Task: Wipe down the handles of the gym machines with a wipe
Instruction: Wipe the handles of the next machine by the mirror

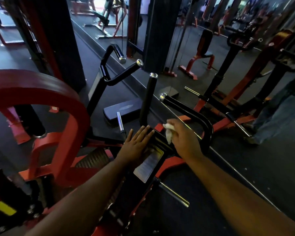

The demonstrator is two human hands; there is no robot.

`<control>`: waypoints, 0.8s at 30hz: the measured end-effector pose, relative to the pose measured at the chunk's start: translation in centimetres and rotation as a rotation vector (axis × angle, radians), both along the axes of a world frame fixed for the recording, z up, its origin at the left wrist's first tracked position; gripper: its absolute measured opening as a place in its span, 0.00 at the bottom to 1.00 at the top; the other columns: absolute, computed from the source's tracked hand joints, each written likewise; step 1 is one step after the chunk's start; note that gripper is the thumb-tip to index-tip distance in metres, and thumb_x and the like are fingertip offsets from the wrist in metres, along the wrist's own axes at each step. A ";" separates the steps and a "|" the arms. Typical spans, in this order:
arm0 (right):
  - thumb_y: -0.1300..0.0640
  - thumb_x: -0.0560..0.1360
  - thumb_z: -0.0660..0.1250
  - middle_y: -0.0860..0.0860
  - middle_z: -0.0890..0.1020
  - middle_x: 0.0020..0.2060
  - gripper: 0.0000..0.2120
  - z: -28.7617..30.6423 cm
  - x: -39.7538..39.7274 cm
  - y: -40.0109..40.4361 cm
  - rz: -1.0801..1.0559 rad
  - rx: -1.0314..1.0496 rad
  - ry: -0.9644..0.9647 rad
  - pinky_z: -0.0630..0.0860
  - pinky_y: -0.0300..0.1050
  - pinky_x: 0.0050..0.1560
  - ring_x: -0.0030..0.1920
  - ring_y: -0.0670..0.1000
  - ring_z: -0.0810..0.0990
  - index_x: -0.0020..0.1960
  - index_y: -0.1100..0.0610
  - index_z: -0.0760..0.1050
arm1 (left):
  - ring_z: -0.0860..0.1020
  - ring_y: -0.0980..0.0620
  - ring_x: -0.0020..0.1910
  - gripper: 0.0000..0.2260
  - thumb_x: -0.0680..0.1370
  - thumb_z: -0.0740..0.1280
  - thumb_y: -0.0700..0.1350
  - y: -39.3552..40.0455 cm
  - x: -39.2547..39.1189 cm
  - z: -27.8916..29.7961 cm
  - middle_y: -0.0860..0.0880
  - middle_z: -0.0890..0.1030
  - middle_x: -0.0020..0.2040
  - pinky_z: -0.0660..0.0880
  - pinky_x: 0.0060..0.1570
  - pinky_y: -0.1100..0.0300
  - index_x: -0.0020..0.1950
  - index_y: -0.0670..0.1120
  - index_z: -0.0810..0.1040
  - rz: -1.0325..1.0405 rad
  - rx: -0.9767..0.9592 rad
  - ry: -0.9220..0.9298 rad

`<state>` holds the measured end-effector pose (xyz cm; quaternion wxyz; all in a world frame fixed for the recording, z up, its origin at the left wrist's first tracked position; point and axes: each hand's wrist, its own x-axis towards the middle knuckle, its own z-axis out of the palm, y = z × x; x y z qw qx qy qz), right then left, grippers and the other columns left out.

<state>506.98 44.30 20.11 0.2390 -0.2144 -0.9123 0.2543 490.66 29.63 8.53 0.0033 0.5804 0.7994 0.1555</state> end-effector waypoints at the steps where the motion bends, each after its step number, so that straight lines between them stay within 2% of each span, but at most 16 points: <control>1: 0.57 0.82 0.63 0.53 0.84 0.56 0.13 1.1 -1.9 0.6 -0.006 -0.002 -0.003 0.81 0.56 0.55 0.57 0.54 0.83 0.65 0.53 0.75 | 0.36 0.52 0.82 0.34 0.83 0.53 0.65 0.1 -0.1 0.1 0.53 0.40 0.84 0.42 0.80 0.38 0.83 0.59 0.38 0.018 -0.023 -0.015; 5: 0.58 0.81 0.64 0.56 0.84 0.48 0.08 4.9 -9.5 2.8 0.051 0.141 0.057 0.81 0.60 0.48 0.49 0.57 0.84 0.59 0.57 0.76 | 0.36 0.54 0.82 0.34 0.82 0.47 0.67 0.1 0.7 0.6 0.53 0.40 0.84 0.41 0.80 0.40 0.84 0.56 0.40 0.050 -0.025 -0.033; 7: 0.60 0.82 0.63 0.58 0.83 0.54 0.11 6.6 -13.2 4.0 0.073 0.286 0.073 0.81 0.59 0.50 0.53 0.58 0.83 0.63 0.58 0.76 | 0.35 0.55 0.82 0.33 0.83 0.48 0.66 0.1 0.7 0.4 0.54 0.39 0.84 0.40 0.80 0.41 0.84 0.57 0.39 0.052 -0.015 -0.047; 10: 0.65 0.81 0.63 0.58 0.72 0.73 0.15 8.0 -17.7 5.7 0.086 0.544 -0.025 0.81 0.56 0.58 0.62 0.59 0.81 0.67 0.59 0.75 | 0.40 0.55 0.83 0.33 0.83 0.51 0.65 -0.1 -0.1 -0.3 0.54 0.43 0.85 0.44 0.80 0.39 0.84 0.58 0.41 0.033 0.029 -0.009; 12: 0.66 0.81 0.63 0.59 0.66 0.77 0.14 8.0 -19.8 6.2 0.046 0.683 -0.154 0.80 0.56 0.59 0.63 0.62 0.79 0.66 0.61 0.75 | 0.44 0.54 0.83 0.32 0.84 0.52 0.65 -0.3 -0.7 -0.6 0.53 0.47 0.85 0.49 0.80 0.37 0.84 0.57 0.45 0.028 0.040 0.027; 13: 0.65 0.81 0.62 0.61 0.65 0.77 0.15 7.8 -20.5 6.0 0.008 0.728 -0.251 0.78 0.56 0.63 0.67 0.63 0.76 0.67 0.62 0.75 | 0.44 0.53 0.83 0.32 0.84 0.52 0.65 -0.4 -1.0 -0.6 0.54 0.47 0.85 0.49 0.80 0.37 0.85 0.57 0.45 0.023 0.033 0.034; 16: 0.65 0.83 0.58 0.64 0.63 0.78 0.19 5.9 -21.3 4.8 -0.077 0.775 -0.445 0.69 0.57 0.71 0.78 0.64 0.60 0.73 0.65 0.68 | 0.40 0.53 0.83 0.32 0.84 0.49 0.66 -0.7 -1.5 -0.5 0.56 0.44 0.85 0.42 0.80 0.39 0.84 0.58 0.42 0.003 0.000 0.031; 20: 0.63 0.83 0.51 0.66 0.63 0.77 0.21 1.6 -20.1 2.8 0.019 0.806 -0.537 0.63 0.61 0.76 0.79 0.66 0.56 0.75 0.65 0.67 | 0.42 0.53 0.83 0.32 0.84 0.46 0.67 -1.0 -2.1 -0.7 0.56 0.44 0.85 0.43 0.80 0.40 0.83 0.59 0.38 -0.017 0.003 0.040; 24: 0.61 0.84 0.54 0.61 0.59 0.80 0.23 -0.9 -16.2 0.1 0.142 0.738 -0.593 0.58 0.59 0.79 0.81 0.61 0.52 0.78 0.61 0.63 | 0.43 0.51 0.83 0.32 0.83 0.47 0.66 -1.7 -2.7 -1.1 0.53 0.45 0.84 0.48 0.80 0.38 0.83 0.56 0.39 -0.046 -0.011 0.024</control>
